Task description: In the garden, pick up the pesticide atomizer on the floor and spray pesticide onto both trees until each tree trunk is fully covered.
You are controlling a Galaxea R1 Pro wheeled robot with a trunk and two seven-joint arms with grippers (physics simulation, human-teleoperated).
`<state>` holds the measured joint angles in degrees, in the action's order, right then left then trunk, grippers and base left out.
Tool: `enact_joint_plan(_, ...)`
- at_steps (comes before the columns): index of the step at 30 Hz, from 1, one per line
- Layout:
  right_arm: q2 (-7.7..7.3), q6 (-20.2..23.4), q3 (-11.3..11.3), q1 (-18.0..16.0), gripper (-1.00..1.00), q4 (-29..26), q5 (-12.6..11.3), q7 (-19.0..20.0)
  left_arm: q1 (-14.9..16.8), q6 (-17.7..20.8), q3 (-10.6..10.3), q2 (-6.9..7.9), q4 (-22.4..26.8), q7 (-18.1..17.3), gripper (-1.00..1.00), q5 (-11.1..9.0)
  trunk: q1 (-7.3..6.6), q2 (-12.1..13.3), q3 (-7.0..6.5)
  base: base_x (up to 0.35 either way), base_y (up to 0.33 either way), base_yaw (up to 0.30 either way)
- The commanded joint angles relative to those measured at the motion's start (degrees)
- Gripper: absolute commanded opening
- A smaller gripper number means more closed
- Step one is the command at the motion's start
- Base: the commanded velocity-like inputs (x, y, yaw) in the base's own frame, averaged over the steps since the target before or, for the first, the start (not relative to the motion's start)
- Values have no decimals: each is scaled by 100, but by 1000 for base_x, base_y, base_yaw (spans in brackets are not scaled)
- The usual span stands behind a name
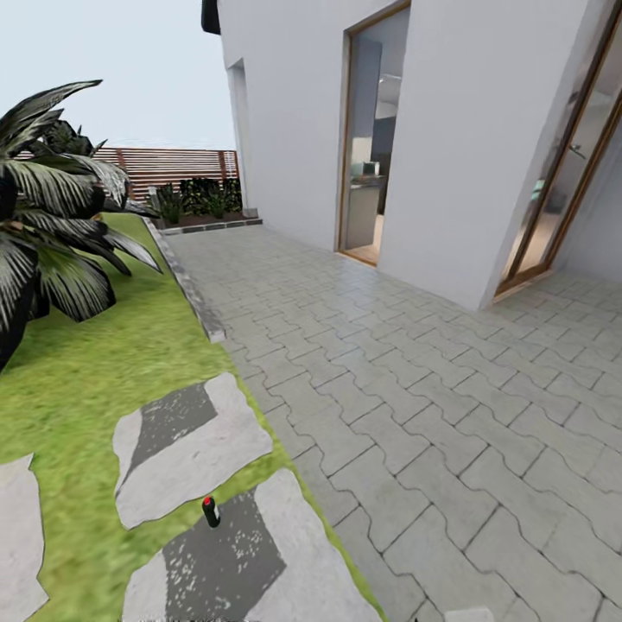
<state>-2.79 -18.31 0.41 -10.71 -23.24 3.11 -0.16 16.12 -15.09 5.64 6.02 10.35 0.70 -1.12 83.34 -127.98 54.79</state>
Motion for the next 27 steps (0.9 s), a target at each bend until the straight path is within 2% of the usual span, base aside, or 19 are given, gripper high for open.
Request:
enact_joint_plan(1,-2,-15,3,-2,100,4,32,-2,5,-20,16,1,-7,0,100,-15,-1,-2,5,14,-276,278)
enact_joint_plan(20,1,-9,5,-2,100,14,36,2,3,-20,24,5,0,3,100,-20,-1,-2,5,1,-278,278)
enact_joint_plan(27,-10,-12,2,-2,100,21,35,5,3,-25,29,-37,27,-1,100,-27,-1,-2,5,0,-92,278)
